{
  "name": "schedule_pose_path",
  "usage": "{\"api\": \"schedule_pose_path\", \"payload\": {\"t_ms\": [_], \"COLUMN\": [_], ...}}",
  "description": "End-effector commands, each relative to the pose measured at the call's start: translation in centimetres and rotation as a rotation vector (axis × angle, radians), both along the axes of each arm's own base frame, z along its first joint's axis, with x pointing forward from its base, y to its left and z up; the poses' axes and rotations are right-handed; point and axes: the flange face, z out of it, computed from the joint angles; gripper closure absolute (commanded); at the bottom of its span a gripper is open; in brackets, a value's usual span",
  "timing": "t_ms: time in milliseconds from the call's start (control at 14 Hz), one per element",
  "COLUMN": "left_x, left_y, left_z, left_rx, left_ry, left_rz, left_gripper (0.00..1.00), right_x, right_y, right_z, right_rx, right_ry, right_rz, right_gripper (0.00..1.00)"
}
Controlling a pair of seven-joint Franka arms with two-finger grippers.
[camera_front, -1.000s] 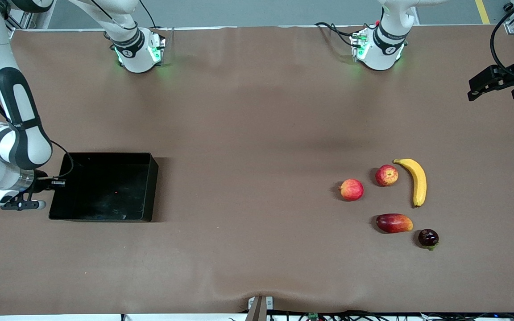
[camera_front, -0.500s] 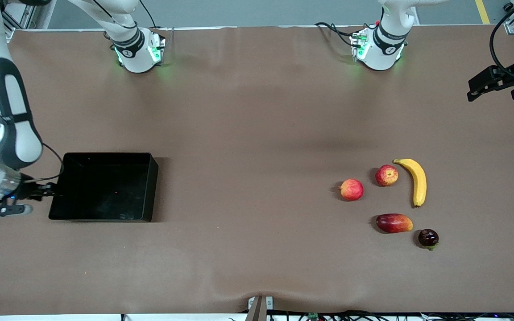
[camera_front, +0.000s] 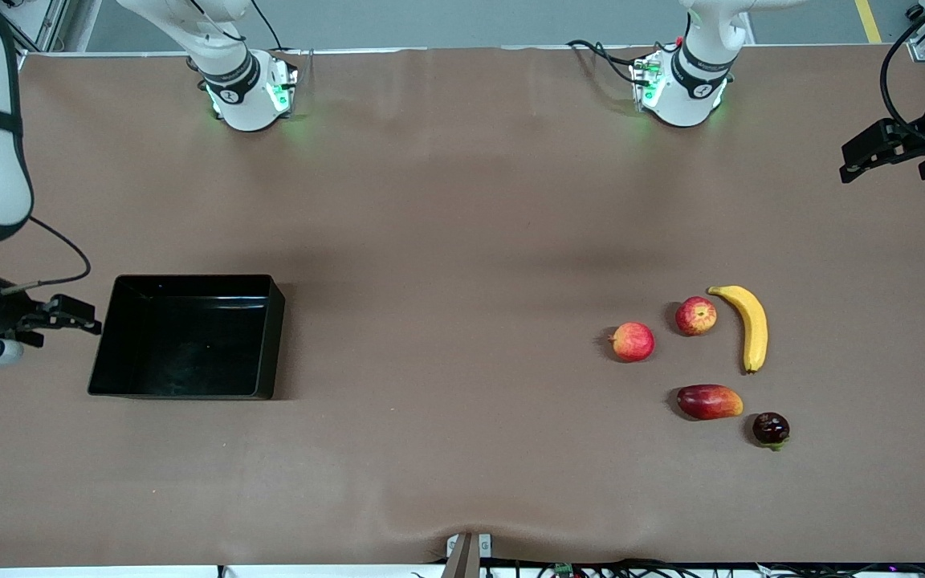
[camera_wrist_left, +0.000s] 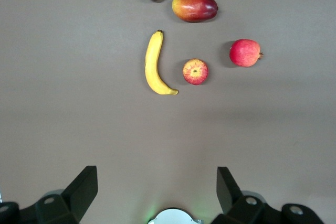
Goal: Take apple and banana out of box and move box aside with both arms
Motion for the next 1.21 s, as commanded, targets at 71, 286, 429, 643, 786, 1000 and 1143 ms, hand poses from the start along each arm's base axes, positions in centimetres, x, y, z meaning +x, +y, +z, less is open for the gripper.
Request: {"api": "schedule_pose_path", "payload": {"t_ms": [71,286,429,643,786,1000,1143], "left_x": [-0.1,-0.1,-0.1,-0.1,-0.2,-0.2,-0.2], "left_y": [-0.3,-0.1,0.0,0.0,-0.1,-0.1,-0.2], "left_z": [0.3,0.3,0.3,0.4,0.6,0.7,0.7], "left_rx": [-0.017,-0.015,-0.01,-0.01,-0.01,-0.015,-0.016], "left_ry": [0.001,0.002,0.001,-0.002,-0.005,-0.008,-0.008], "left_rz": [0.004,-0.006,-0.006,0.002,0.001,-0.002,-0.002], "left_gripper": [0.0,0.0,0.0,0.0,0.0,0.0,0.0], "right_x": [-2.8,-5.5,-7.4,-9.2,-9.5,-9.9,-9.9], "right_y": [4.8,8.3,7.8,6.0,5.4,5.0,4.6], "right_z": [4.9,9.5,11.9,15.5,17.2,17.1,17.2], "right_rx": [0.006,0.002,-0.001,-0.004,-0.032,-0.038,-0.038], "right_ry": [0.039,0.046,0.066,0.084,0.086,0.107,0.106], "right_rz": [-0.098,-0.136,-0.149,-0.164,-0.167,-0.174,-0.18], "right_gripper": [0.0,0.0,0.0,0.0,0.0,0.0,0.0]}}
